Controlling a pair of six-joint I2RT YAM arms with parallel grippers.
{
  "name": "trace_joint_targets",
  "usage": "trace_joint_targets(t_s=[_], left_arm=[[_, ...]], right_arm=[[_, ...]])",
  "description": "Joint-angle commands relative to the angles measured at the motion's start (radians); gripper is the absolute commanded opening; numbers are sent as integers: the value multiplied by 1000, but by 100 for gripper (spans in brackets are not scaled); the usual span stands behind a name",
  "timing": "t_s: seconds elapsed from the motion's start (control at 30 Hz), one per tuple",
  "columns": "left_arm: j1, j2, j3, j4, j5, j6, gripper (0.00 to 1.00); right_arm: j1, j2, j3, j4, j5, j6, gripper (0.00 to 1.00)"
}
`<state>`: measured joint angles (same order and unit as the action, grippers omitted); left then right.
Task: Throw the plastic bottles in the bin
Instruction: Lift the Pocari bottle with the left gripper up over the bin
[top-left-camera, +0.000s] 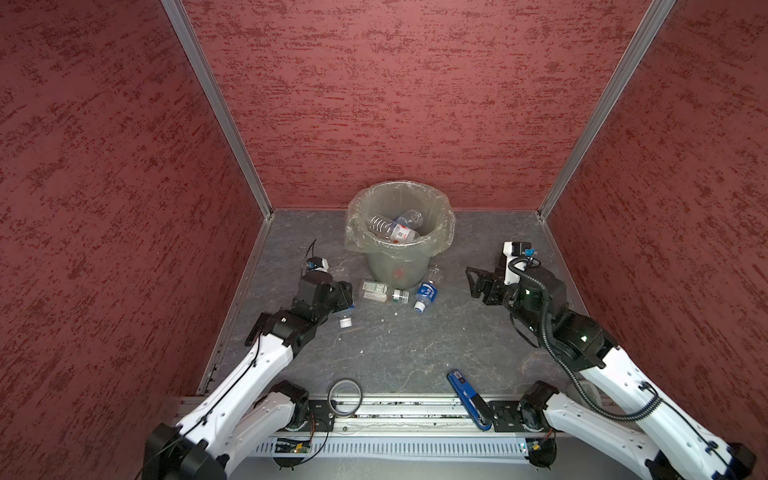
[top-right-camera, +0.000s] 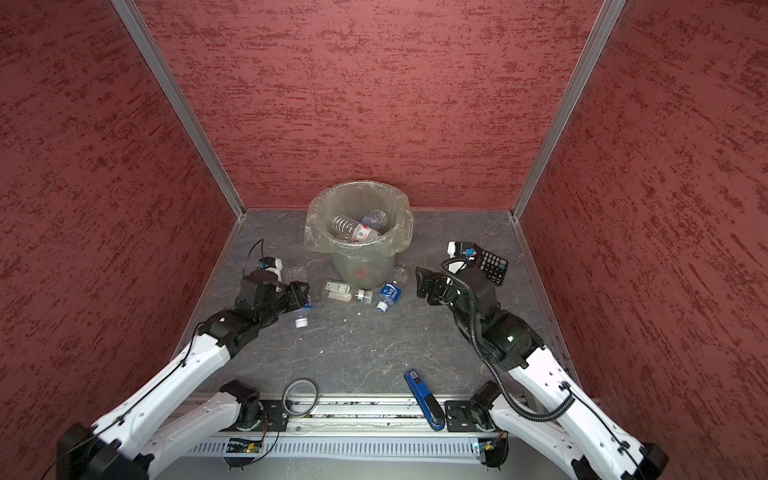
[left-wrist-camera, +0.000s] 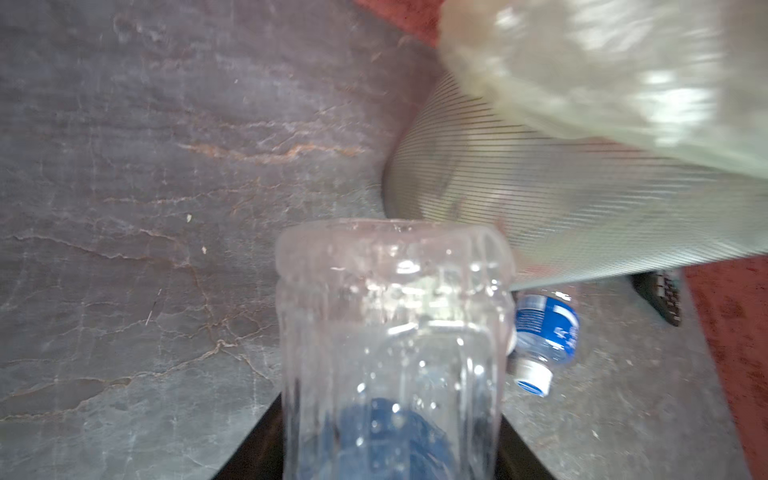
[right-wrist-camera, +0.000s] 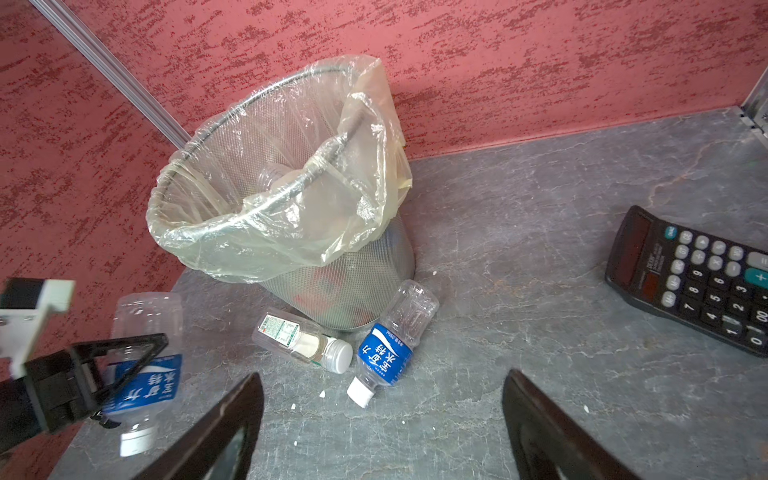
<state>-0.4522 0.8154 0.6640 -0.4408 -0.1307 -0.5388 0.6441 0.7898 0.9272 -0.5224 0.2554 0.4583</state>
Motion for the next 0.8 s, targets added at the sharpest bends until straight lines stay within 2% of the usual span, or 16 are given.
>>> trace_joint_targets(t_s=[0.0,0.2,0.4,0.53,0.63,0.7,0.77], left_arm=[[-71,-134,-8,-49,-136,-6,56],[-195,-274,29,-91,-184,-6,56],[-416,-315,89,-102,-352,33,57],[-614,-256,166,-100,-529,96,59],[-781,-191,212,-38,-692,201,60],[-865,-142,239,18,-779,279,60],[-902,-96,265,58,-813,339,60]], right_arm=[[-2,-23,-19,-24,15,24,90],[-1,-41,-38,-40,13,34,89],[-1,-60,-57,-54,19,40,89],[-1,-75,-77,-55,15,51,89],[-2,-86,-94,-55,15,58,89],[-1,-94,-102,-55,16,62,90],[-1,-101,-106,-56,17,62,90]])
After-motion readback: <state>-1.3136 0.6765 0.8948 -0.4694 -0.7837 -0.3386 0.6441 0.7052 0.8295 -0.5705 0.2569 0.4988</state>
